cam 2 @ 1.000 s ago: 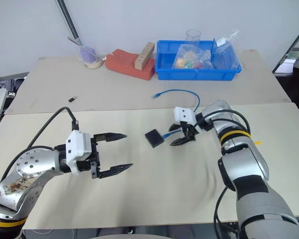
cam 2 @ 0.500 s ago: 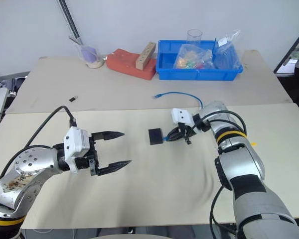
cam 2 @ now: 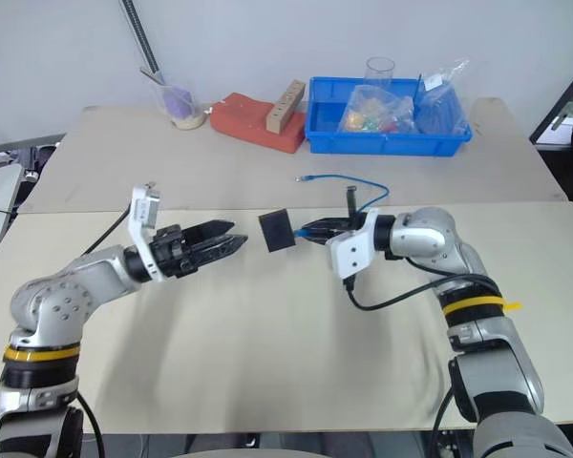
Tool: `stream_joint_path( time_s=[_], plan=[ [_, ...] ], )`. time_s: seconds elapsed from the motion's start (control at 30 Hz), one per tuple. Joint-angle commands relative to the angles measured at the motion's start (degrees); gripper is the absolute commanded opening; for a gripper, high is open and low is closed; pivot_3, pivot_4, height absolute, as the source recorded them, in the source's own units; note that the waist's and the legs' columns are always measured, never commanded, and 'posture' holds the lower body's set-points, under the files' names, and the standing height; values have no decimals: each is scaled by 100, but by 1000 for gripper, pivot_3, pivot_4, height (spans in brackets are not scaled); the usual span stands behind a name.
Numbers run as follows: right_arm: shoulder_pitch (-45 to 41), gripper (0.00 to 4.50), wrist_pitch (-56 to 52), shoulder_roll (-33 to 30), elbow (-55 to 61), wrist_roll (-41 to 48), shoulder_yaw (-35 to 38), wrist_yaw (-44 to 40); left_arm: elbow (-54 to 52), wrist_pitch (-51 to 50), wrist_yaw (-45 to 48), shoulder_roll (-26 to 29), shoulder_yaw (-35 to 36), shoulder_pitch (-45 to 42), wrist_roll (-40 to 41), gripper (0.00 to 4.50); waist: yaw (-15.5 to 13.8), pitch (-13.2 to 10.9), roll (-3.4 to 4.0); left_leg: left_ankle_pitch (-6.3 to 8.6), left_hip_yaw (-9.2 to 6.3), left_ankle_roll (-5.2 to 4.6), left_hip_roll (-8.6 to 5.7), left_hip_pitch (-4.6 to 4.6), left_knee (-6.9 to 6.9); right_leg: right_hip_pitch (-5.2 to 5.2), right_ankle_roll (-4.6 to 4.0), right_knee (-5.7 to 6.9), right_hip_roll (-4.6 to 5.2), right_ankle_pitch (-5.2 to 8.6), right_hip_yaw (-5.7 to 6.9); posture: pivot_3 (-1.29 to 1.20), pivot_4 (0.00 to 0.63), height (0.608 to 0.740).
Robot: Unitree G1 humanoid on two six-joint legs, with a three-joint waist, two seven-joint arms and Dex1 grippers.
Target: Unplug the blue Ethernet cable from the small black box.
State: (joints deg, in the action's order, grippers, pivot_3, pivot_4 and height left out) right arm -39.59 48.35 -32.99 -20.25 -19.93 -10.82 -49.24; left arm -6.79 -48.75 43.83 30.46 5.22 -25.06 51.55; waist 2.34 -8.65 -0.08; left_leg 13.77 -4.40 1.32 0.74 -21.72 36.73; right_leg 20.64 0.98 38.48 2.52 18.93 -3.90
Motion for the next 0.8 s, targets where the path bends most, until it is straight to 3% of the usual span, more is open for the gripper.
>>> stream_joint_path(
  time_s=[0.03,0.2,0.23,0.3,0.5,0.53,0.67,0.77,0.8],
  plan=[
    [-11,35,-89,-56,484,-54,2,359,221,293,362,-74,-219,-216,-313,4500,15,0,0,0,0,0,1,0,0,0,0,0,-1,0,0,0,150,740],
    [-87,35,-231,-24,582,-81,-163,504,407,589,672,-269,-438,-328,-629,4500,27,0,0,0,1,-1,4,0,-2,0,0,1,-5,0,-1,0,150,740],
    [-109,12,-233,-30,579,-69,-204,516,419,653,711,-308,-437,-345,-667,4241,22,0,0,0,1,-1,4,0,-1,0,0,0,-5,0,-1,0,150,740],
    [-143,0,-247,-47,570,-37,-267,532,437,634,758,-377,-377,-381,-642,3615,19,0,0,0,1,-1,4,-1,-1,0,0,-4,-4,0,-1,0,150,740],
    [-201,0,-361,-64,524,210,-399,427,448,683,882,-369,-354,-388,-777,672,19,0,-1,0,1,-1,3,-2,0,0,0,-5,-3,0,-1,0,150,740],
    [-206,1012,-408,-56,521,316,-420,363,458,700,894,-363,-353,-394,-811,552,19,-1,-1,0,1,-1,3,-2,0,0,0,-5,-3,0,-1,0,150,740],
    [-87,2349,-1576,-110,947,1457,-557,-670,469,852,1049,-310,-433,-423,-1029,568,19,-1,-1,0,1,-1,4,-4,0,0,0,-5,-3,0,-1,0,150,740],
    [-42,3387,-3425,-160,1532,2518,-494,-1406,522,1127,1307,-223,-554,-425,-1297,568,13,-1,-1,0,-1,-1,4,-4,0,0,0,-5,-3,0,-1,0,150,740],
    [-93,3387,-4252,-159,1739,2920,-419,-1562,527,1252,1430,-173,-621,-415,-1409,568,12,-1,-1,0,-2,-1,4,-5,0,0,0,-4,-4,0,0,0,150,740]
  ],
)
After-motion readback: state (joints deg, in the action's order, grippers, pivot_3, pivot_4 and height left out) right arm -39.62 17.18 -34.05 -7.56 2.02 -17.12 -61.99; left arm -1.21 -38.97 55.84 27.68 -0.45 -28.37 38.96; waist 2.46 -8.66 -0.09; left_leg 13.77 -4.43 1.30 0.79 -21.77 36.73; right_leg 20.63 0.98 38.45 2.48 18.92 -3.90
